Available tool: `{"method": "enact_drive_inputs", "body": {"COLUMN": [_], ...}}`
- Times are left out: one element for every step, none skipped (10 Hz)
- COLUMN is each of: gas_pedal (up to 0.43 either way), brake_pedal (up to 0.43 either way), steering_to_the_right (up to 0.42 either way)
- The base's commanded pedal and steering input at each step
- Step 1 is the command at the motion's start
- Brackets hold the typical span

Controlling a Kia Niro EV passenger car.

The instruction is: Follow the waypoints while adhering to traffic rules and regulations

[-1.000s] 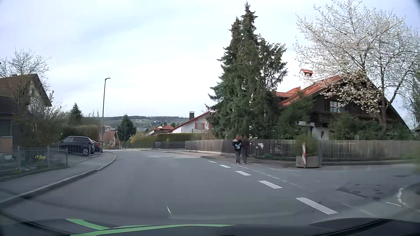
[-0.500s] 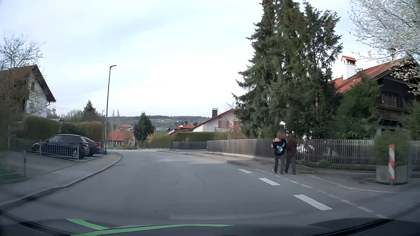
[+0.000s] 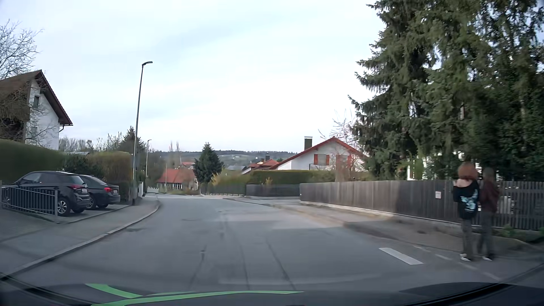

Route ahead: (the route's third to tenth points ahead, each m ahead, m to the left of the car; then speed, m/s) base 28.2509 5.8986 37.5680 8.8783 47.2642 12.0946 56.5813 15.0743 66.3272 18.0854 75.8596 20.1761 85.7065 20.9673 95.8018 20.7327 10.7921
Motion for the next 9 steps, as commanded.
{"method": "enact_drive_inputs", "body": {"gas_pedal": [0.039,0.039,0.039,0.039,0.039,0.028,0.028,0.028,0.028], "brake_pedal": [0.0,0.0,0.0,0.0,0.0,0.0,0.0,0.0,0.0], "steering_to_the_right": [-0.066,-0.066,-0.064,-0.062,-0.062,-0.062,-0.061,-0.061,-0.059]}}
